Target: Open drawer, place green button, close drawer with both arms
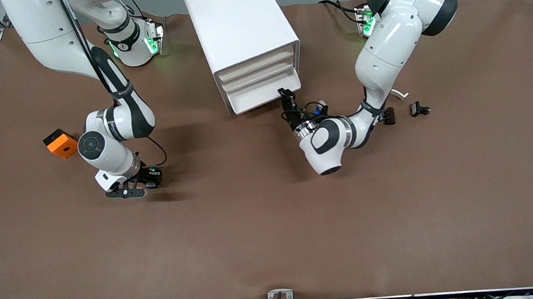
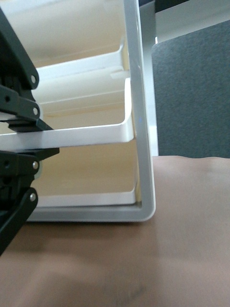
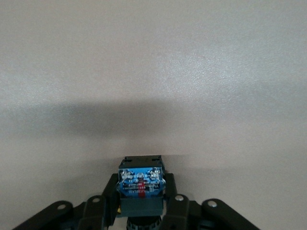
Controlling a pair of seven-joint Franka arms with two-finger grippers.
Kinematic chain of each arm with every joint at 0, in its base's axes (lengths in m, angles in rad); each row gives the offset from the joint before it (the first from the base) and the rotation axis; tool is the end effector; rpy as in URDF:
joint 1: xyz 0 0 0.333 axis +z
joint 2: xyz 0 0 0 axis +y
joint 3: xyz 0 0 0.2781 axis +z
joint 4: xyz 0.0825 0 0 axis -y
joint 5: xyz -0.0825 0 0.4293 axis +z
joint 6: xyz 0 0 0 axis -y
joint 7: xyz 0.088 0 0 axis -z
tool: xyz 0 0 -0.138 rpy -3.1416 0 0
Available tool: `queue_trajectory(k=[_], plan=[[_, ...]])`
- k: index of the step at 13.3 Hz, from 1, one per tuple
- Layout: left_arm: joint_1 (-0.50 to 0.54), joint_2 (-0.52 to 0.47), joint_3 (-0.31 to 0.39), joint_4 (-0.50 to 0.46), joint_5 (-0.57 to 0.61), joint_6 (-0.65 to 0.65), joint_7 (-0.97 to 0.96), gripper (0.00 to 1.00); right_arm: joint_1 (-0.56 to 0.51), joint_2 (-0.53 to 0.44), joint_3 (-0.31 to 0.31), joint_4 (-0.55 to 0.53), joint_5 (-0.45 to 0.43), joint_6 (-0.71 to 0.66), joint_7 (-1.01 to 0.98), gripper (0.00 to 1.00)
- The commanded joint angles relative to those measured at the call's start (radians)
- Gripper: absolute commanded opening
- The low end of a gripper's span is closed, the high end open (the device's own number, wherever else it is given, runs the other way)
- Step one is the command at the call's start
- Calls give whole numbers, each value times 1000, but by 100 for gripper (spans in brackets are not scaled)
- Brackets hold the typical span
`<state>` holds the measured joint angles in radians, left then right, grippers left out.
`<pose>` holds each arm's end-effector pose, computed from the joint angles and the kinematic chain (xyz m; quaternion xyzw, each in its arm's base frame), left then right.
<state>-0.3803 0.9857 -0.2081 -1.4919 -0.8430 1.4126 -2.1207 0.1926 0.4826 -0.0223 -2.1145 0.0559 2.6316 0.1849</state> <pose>0.4246 -0.4162 0.0474 -0.4397 -0.6201 0.5549 0.3380 0.5796 0.0980 0.0818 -0.9994 0.0301 -0.0156 0.0118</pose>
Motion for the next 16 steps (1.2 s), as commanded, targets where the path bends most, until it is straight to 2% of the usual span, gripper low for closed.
queue_trajectory(k=[1,5,9,12,16], plan=[[41,4,1,10,-47,26,15,8,14,-1,-5,1,-13,2,66,0],[81,16,6,65,-62,52,15,8,31,-15,-5,21,-13,-18,122,0],[84,18,73,108,-169,60,25,8,21,-56,-5,60,-11,-105,125,0],[96,25,87,120,-214,87,27,10,34,-108,-1,88,-10,-203,256,0],[118,31,87,124,-245,106,25,10,117,-189,4,168,-10,-408,477,0]])
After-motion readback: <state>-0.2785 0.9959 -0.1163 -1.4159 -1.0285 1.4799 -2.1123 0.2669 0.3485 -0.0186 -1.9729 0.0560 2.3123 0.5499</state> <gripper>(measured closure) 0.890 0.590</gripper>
